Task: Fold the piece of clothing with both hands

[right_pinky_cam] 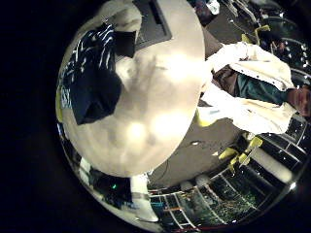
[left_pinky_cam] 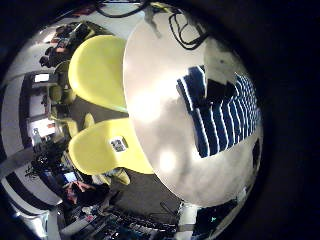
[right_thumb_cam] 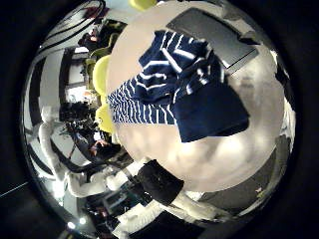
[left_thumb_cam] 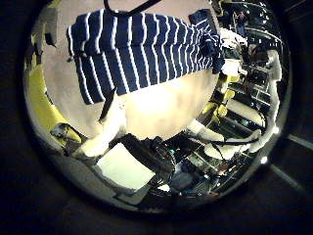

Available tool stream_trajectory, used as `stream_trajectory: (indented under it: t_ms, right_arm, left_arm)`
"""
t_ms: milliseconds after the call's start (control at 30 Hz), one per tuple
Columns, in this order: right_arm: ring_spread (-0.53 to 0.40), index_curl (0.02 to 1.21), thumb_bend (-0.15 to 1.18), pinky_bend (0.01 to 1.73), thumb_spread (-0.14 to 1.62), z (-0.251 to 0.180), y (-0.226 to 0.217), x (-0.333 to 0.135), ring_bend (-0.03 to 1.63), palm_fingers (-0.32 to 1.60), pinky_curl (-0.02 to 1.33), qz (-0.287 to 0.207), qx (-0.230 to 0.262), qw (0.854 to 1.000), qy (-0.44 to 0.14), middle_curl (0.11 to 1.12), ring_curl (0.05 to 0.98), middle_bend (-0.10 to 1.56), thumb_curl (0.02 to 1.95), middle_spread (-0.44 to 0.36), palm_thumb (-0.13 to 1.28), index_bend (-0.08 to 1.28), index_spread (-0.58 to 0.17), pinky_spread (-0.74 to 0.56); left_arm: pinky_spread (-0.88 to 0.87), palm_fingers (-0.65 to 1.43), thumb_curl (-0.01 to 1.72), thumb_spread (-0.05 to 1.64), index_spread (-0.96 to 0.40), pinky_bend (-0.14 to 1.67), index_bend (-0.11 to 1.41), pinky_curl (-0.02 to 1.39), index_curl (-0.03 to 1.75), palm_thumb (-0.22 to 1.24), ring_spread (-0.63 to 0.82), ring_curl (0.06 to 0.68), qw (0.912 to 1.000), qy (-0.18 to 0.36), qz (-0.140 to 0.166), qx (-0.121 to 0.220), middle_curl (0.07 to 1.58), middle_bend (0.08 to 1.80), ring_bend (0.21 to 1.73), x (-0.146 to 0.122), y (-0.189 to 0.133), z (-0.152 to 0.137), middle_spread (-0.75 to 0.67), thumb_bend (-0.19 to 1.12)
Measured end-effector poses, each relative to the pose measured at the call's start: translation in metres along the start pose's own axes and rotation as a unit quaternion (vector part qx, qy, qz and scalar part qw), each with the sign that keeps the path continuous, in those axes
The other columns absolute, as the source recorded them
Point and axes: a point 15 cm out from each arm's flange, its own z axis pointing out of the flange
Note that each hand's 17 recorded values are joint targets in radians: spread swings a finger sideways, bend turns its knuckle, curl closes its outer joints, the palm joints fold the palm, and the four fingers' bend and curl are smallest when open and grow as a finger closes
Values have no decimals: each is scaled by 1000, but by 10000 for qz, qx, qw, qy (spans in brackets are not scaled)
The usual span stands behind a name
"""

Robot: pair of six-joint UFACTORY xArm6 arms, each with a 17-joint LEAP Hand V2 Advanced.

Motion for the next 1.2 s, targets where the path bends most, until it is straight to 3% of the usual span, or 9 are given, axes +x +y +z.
stream_trajectory:
  t_ms: [367,433,467,567,633,700,733,933,1200]
  right_arm:
    - [109,357,-15,719,1070,49,-6,-7,904,228,616,42,-527,9980,335,409,412,436,318,92,318,158,-135,405]
    - [56,347,10,724,1084,49,-6,-9,946,353,609,23,-551,9977,384,422,410,489,333,62,386,161,-146,351]
    - [-6,345,29,767,1093,50,-6,-9,1016,521,623,11,-562,9977,387,437,427,533,347,16,442,164,-163,285]
    - [-136,338,60,919,1100,54,-5,-10,1117,922,627,-31,-614,9973,400,469,436,613,384,-97,574,175,-222,6]
    - [-173,389,80,909,1089,56,-2,-10,1146,1218,630,-48,-696,9968,388,523,457,744,409,-124,664,284,-269,-145]
    - [-190,457,82,926,1073,57,6,-11,1161,1295,657,-41,-839,9958,366,567,485,842,430,-136,725,400,-307,-225]
    - [-196,518,103,961,1058,57,9,-11,1166,1377,671,-40,-899,9953,360,597,497,914,454,-140,801,544,-328,-241]
    - [-205,664,146,1118,1025,40,25,9,1266,1294,745,4,-964,9945,402,675,549,1115,542,-141,978,836,-334,-243]
    - [-196,749,124,1212,1020,16,88,65,1381,1180,833,164,-1143,9933,-6,716,604,1245,641,-135,1017,956,-322,-224]
  left_arm:
    - [-211,187,411,1117,-80,639,174,668,523,552,-77,335,10000,5,-32,-13,506,196,865,-2,19,-2,55,-20]
    - [-204,190,410,1118,-79,628,177,662,512,555,-76,332,10000,-1,-28,-21,498,195,856,-2,20,-1,55,-20]
    - [-201,193,409,1118,-79,625,177,659,506,555,-76,330,10000,-6,-27,-21,493,194,853,-1,20,-1,55,-20]
    - [-195,199,407,1118,-78,619,176,653,493,556,-75,326,10000,-16,-28,-7,482,193,845,-1,19,-2,56,-20]
    - [-192,203,406,1119,-78,616,175,650,484,556,-75,324,10000,-22,-21,0,475,193,842,1,18,-3,56,-20]
    - [-189,209,407,1122,-78,611,176,645,474,561,-75,323,10000,-23,-28,-20,466,191,841,2,19,-2,56,-19]
    - [-189,210,407,1122,-77,610,176,645,472,562,-75,323,10000,-24,-28,-26,464,191,840,2,18,-1,56,-19]
    - [-183,221,405,1123,-77,588,179,634,452,565,-85,320,10000,-22,69,-49,447,194,838,14,16,1,55,-21]
    - [-179,244,403,1133,-77,565,183,619,444,577,-92,311,9991,-9,243,-342,430,192,819,32,46,25,56,-16]
